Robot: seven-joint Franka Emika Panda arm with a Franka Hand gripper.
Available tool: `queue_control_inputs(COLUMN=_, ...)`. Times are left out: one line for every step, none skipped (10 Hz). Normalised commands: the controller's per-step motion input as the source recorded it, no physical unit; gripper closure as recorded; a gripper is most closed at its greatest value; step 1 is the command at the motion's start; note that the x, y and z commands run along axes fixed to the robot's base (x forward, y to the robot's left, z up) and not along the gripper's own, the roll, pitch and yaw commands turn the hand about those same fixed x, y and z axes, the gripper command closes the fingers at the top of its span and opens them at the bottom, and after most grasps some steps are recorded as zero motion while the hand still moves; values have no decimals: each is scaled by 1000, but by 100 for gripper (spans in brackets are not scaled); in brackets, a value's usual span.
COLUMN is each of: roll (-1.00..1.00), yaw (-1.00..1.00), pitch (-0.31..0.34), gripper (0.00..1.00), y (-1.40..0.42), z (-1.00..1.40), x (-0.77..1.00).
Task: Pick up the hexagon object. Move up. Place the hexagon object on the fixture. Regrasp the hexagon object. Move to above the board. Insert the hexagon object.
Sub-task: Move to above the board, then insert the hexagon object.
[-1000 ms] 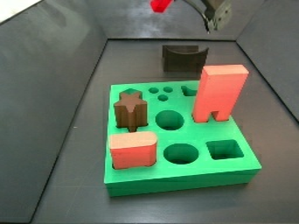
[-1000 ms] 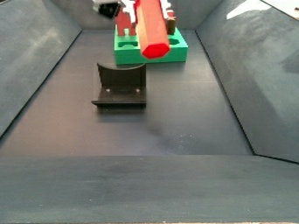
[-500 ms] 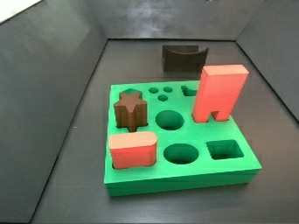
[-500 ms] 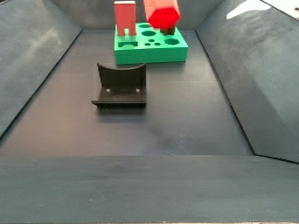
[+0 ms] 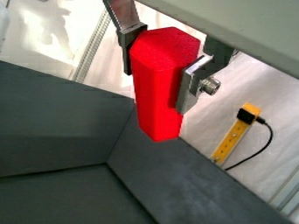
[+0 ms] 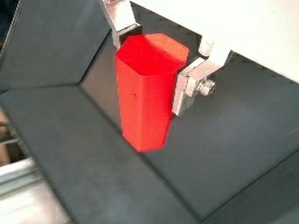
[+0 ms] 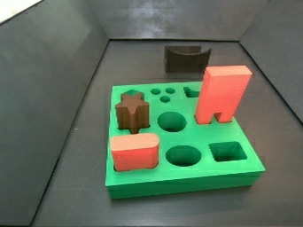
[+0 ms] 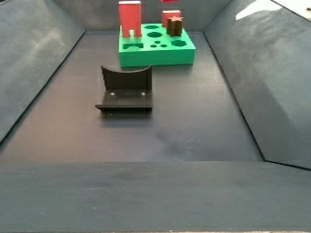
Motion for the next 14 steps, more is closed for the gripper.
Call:
queue_control_inputs(roll=-1000, yaw=-100, pitch=-92, gripper=100, y=-1000, z=289, x=-156)
queue_control_inputs(roll=-1000, yaw=-112, pitch=-84, gripper=100, y=-1000, z=289, x=-163)
queue_control_inputs(roll=-1000, yaw=-115, pitch=-81, gripper=100, y=-1000, z=290, x=-163)
queue_control_inputs(roll=-1000, yaw=-120, pitch=-70, gripper=100, y=-1000, z=299, x=-166)
queue_control_inputs(roll=-1000, yaw=-124, pitch=-63, gripper=100, y=-1000, z=297, x=-169)
queue_control_inputs(roll=-1000, yaw=-125, pitch=-49, gripper=100, y=-1000, z=312, x=-179)
queue_control_inputs(roll=-1000, yaw=-123, pitch=-37, gripper=100, y=-817, z=260, x=-146)
queue_control_inputs(roll=-1000, yaw=-119, pitch=-29, gripper=100, y=-513, z=164, x=-89)
queue_control_inputs(roll=-1000, yaw=-117, pitch=-26, gripper=100, y=-353, z=112, x=-64)
queue_control_inputs(roll=-689, yaw=-66, pitch=-30, gripper=100, y=-98, z=39, x=-61)
queue_control_inputs(roll=-476, yaw=-31, pitch=-44, gripper=100, y=-15, z=13, x=-66)
queue_control_inputs(roll=-321, yaw=-24, pitch=-56, gripper=100, y=-5, z=5, x=-64)
queue_control_inputs(roll=-246, yaw=-15, pitch=-58, gripper=100, y=-5, z=10, x=-58)
queue_control_inputs(roll=0, yaw=0, pitch=0, gripper=100, y=0, z=0, x=-31)
